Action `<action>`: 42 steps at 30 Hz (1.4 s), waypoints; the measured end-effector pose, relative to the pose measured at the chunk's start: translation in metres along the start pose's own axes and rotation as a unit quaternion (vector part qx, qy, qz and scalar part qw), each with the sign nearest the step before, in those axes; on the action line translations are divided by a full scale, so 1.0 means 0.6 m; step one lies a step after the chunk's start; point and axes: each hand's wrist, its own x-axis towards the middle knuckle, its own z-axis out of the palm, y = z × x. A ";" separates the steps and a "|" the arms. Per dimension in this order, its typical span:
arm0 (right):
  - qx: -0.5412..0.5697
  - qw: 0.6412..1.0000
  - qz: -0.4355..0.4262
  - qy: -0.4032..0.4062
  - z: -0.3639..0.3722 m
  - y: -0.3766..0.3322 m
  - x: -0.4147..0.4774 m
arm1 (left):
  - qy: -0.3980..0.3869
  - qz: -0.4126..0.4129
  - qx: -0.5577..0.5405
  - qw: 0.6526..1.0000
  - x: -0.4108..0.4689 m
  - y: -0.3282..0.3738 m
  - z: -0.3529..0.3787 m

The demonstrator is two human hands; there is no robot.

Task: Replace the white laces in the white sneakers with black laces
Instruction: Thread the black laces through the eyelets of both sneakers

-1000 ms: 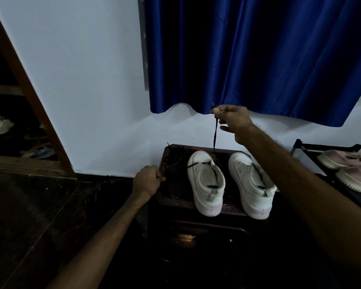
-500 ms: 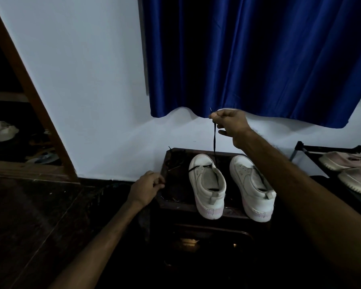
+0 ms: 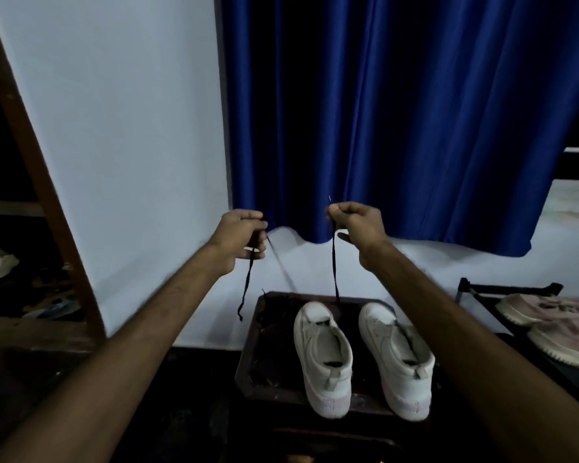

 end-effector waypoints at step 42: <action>0.072 0.986 -0.152 0.014 -0.014 -0.327 0.061 | 0.078 0.360 0.325 0.871 -0.003 0.316 0.066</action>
